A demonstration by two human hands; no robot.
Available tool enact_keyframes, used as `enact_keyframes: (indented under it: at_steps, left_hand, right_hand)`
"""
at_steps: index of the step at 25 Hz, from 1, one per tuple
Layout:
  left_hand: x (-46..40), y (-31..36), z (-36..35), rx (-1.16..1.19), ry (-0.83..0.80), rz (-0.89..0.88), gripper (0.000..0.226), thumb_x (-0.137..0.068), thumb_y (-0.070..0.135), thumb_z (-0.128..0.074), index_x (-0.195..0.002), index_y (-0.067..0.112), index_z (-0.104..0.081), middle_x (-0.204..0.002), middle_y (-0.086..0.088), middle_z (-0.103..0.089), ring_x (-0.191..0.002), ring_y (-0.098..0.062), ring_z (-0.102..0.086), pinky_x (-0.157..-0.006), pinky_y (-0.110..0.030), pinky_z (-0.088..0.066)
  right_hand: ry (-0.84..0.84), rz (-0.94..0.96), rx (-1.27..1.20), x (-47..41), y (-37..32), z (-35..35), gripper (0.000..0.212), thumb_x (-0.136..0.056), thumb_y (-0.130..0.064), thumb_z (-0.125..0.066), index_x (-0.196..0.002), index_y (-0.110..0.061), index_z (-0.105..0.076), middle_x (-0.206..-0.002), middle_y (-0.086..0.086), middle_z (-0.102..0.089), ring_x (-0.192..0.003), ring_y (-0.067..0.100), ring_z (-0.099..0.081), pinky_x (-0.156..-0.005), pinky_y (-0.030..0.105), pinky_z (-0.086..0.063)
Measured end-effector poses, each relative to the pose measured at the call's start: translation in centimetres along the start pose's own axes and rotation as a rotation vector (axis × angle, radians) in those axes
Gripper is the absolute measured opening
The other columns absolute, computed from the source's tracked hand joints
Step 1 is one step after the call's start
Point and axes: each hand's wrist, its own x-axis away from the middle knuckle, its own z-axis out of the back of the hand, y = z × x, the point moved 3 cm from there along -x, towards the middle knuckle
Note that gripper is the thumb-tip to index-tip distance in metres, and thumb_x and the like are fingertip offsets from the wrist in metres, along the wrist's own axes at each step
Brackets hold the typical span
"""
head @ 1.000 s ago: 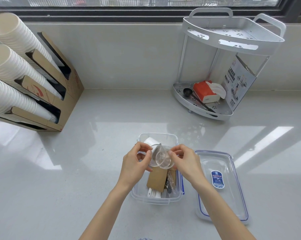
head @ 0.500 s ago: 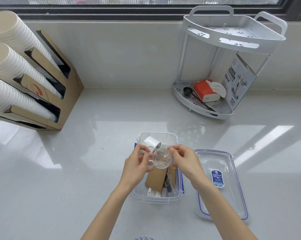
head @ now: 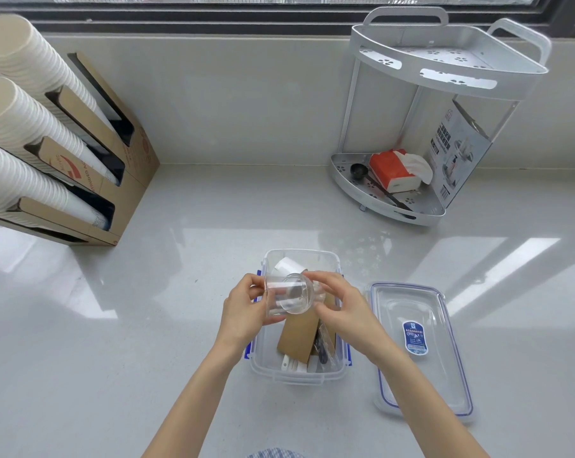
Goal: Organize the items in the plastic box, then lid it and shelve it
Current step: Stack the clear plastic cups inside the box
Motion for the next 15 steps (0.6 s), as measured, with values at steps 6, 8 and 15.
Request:
enact_keyframes:
  at_steps: [6,8,15]
  left_hand:
    - [0.08,0.57,0.44,-0.113,0.002,-0.021,0.015,-0.085,0.002,-0.052,-0.072,0.010,-0.050,-0.072,-0.001,-0.065,-0.063,-0.008,-0.061,-0.056,-0.027,-0.061]
    - [0.03,0.61,0.42,-0.101,0.000,-0.024,0.013,-0.084,0.003,-0.055,-0.073,0.010,-0.053,-0.070,0.000,-0.064,-0.062,-0.008,-0.059,-0.057,-0.028,-0.061]
    - [-0.05,0.30,0.35,-0.127,0.007,-0.046,0.011,-0.082,0.008,-0.061,-0.080,0.017,-0.054,-0.079,-0.004,-0.058,-0.068,-0.015,-0.061,-0.055,-0.026,-0.060]
  right_hand:
    - [0.034,0.156,0.178,-0.04,0.00,-0.36,0.045,-0.079,-0.002,-0.063,-0.118,-0.024,-0.060,-0.111,-0.018,-0.048,-0.114,0.015,-0.052,-0.101,0.033,-0.044]
    - [0.036,0.175,0.198,-0.10,-0.15,-0.30,0.045,-0.079,-0.005,-0.065,-0.119,-0.025,-0.059,-0.115,-0.014,-0.049,-0.118,0.012,-0.048,-0.103,0.028,-0.040]
    - [0.014,0.164,0.212,0.04,-0.31,-0.90,0.047,-0.080,-0.013,-0.066,-0.122,-0.028,-0.054,-0.119,-0.009,-0.049,-0.118,0.010,-0.045,-0.096,0.008,-0.033]
